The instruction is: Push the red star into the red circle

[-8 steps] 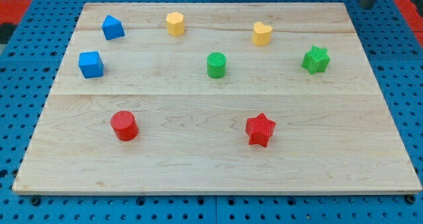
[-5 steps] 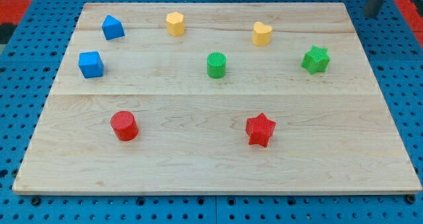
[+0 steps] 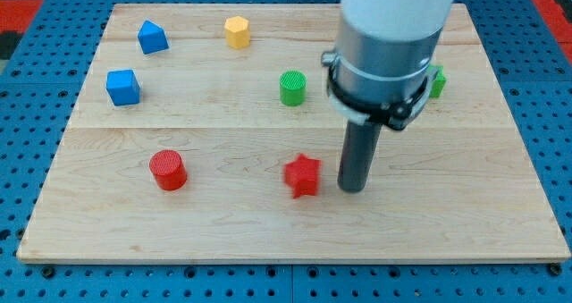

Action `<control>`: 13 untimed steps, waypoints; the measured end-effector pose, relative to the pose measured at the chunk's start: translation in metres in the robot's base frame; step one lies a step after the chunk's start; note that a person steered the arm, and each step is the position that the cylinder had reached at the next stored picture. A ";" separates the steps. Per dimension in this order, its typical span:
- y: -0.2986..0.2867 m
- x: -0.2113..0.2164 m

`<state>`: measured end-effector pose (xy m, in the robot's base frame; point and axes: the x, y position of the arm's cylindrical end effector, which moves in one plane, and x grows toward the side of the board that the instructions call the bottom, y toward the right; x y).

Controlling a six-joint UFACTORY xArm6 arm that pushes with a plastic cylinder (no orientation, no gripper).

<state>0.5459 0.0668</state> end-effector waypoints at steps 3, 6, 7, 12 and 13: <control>0.005 0.023; -0.033 -0.011; -0.030 -0.020; -0.199 -0.029; -0.191 -0.029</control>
